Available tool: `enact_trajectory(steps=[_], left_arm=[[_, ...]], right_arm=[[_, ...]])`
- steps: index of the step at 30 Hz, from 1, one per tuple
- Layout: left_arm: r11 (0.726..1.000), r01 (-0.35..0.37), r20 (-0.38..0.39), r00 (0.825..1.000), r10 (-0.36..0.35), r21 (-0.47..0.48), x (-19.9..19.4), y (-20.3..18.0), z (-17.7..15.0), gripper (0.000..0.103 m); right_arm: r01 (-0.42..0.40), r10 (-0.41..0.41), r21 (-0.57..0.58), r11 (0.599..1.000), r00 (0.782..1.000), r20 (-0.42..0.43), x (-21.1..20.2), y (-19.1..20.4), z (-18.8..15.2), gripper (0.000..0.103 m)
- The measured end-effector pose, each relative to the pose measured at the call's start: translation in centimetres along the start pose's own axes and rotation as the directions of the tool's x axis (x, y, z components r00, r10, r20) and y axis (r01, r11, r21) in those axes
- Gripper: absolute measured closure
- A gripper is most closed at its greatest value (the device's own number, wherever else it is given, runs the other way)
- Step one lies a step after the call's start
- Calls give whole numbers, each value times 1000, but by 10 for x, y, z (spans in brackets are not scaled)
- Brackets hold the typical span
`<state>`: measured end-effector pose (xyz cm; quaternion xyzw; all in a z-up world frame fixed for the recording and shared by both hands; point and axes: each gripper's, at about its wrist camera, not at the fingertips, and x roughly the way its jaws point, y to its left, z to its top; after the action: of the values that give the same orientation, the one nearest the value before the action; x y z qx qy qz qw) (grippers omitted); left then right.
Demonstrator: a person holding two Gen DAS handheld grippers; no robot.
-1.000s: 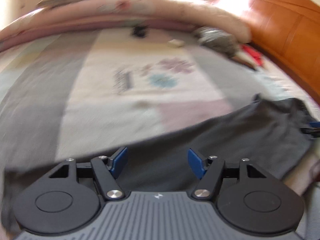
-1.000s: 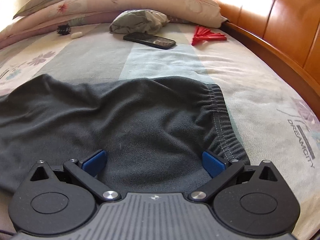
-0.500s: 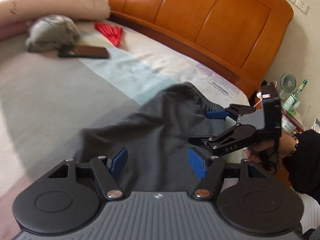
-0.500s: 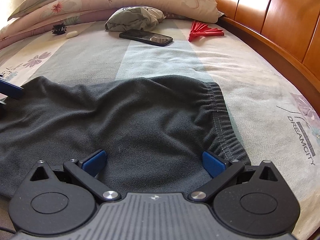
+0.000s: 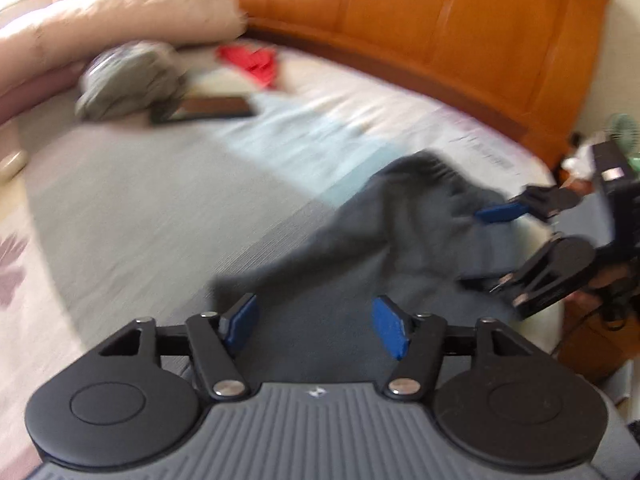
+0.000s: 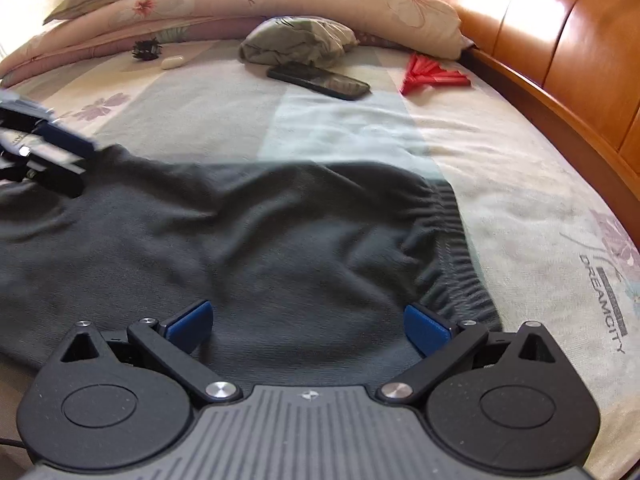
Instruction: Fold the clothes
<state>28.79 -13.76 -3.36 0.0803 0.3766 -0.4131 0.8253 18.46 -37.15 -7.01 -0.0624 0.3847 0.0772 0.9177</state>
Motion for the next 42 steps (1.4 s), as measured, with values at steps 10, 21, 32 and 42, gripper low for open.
enact_trajectory(steps=[10,21,32,42], left_arm=[[999,43,-74,996,-42,11,83,-10,17,35],[983,135,-52,990,-129,123,86,-48,51,33],[992,128,-98,987,-125,24,96,-31,58,37],[988,154,-147,977,-152,-1,134,-38,72,33]], right_arm=[[-82,83,-40,996,996,33,-21,4,-39,0],[-56,58,-37,998,996,64,-15,9,-28,0],[-40,40,9,999,997,72,-14,7,-39,0],[-31,28,31,999,997,75,-14,6,-39,0]])
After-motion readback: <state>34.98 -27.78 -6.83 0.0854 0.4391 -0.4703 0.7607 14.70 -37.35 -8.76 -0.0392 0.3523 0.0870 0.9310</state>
